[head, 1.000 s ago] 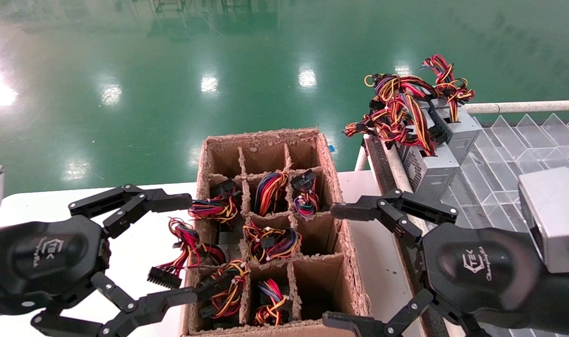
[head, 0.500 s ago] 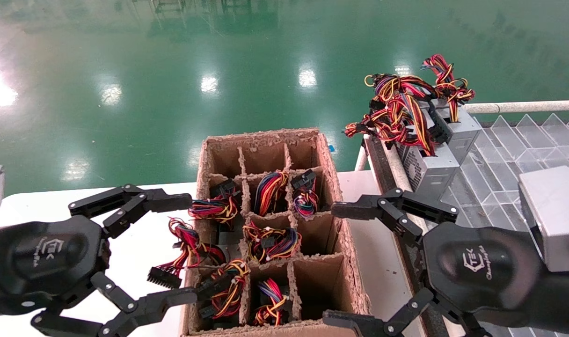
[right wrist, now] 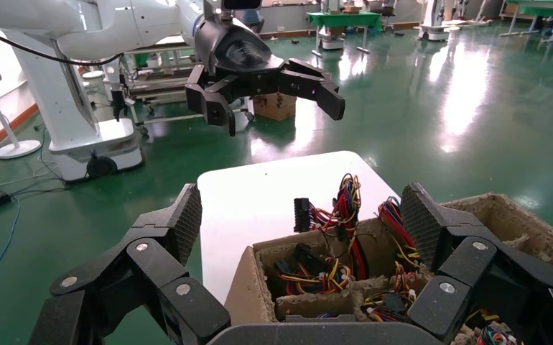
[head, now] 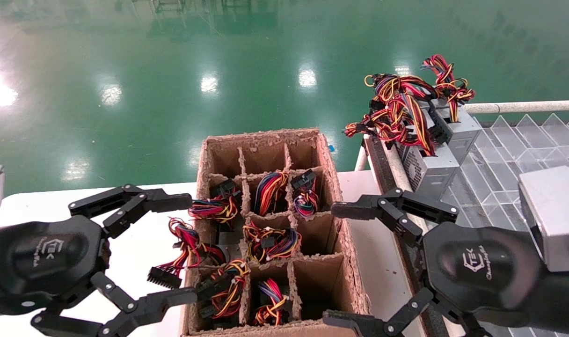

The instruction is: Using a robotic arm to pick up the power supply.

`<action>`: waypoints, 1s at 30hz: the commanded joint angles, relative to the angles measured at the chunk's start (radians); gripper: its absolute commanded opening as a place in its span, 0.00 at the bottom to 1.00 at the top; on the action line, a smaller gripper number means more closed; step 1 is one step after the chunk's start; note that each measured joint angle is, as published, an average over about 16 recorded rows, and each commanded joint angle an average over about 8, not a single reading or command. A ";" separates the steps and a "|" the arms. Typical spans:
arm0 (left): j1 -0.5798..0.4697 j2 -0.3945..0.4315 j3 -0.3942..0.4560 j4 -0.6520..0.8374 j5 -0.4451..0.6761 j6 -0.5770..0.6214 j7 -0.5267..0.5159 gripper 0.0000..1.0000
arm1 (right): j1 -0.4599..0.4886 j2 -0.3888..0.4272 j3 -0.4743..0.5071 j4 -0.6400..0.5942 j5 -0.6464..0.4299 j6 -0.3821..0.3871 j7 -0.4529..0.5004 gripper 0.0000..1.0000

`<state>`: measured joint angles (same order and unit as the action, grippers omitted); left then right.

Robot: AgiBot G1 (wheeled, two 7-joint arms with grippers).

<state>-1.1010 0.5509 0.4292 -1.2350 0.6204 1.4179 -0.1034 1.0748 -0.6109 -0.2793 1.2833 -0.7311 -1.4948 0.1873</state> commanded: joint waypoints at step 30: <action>0.000 0.000 0.000 0.000 0.000 0.000 0.000 1.00 | 0.000 0.000 0.000 0.000 0.000 0.000 0.000 1.00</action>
<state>-1.1010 0.5510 0.4292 -1.2350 0.6204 1.4179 -0.1034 1.0748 -0.6109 -0.2793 1.2832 -0.7311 -1.4948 0.1873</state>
